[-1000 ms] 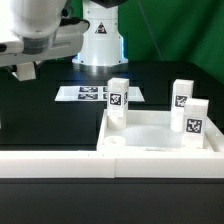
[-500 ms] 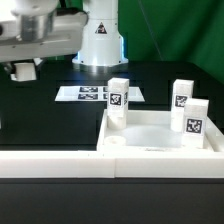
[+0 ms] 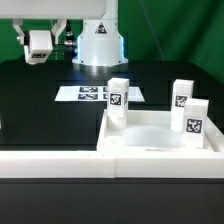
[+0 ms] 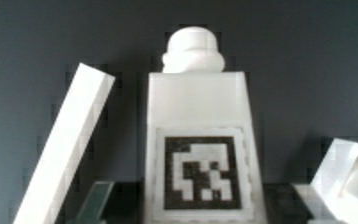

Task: Assemble square table

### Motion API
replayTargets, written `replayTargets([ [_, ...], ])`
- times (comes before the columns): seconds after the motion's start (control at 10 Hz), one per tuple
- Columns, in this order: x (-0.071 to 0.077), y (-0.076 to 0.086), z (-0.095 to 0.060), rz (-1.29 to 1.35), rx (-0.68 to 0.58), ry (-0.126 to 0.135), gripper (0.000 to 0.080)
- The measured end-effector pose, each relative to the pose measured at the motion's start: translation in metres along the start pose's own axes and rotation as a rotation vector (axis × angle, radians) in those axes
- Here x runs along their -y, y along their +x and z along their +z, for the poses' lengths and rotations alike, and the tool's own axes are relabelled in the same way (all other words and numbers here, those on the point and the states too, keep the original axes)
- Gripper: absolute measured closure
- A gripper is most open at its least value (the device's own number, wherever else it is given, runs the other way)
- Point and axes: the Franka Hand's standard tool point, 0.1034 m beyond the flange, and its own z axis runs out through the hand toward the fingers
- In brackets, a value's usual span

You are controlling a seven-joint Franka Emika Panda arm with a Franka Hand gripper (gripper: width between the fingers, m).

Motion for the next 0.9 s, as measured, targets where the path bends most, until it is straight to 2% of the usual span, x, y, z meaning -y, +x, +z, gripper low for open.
replayTargets([
  [0.1, -0.004, 0.004, -0.002, 0.0, -0.084, -0.014, 0.0511],
  [0.2, -0.002, 0.007, -0.004, 0.041, -0.14, -0.01, 0.0511],
  [0.3, 0.012, 0.023, -0.01, 0.069, -0.18, 0.014, 0.0511],
  [0.4, 0.027, 0.044, -0.017, 0.113, -0.226, 0.055, 0.0511],
  [0.6, 0.051, 0.099, -0.033, 0.196, -0.349, 0.057, 0.0511],
  [0.7, 0.054, 0.116, -0.051, 0.248, -0.383, 0.059, 0.0511],
  [0.8, 0.049, 0.126, -0.071, 0.255, -0.434, 0.061, 0.0511],
  [0.9, 0.041, 0.118, -0.082, 0.276, -0.471, 0.096, 0.0511],
])
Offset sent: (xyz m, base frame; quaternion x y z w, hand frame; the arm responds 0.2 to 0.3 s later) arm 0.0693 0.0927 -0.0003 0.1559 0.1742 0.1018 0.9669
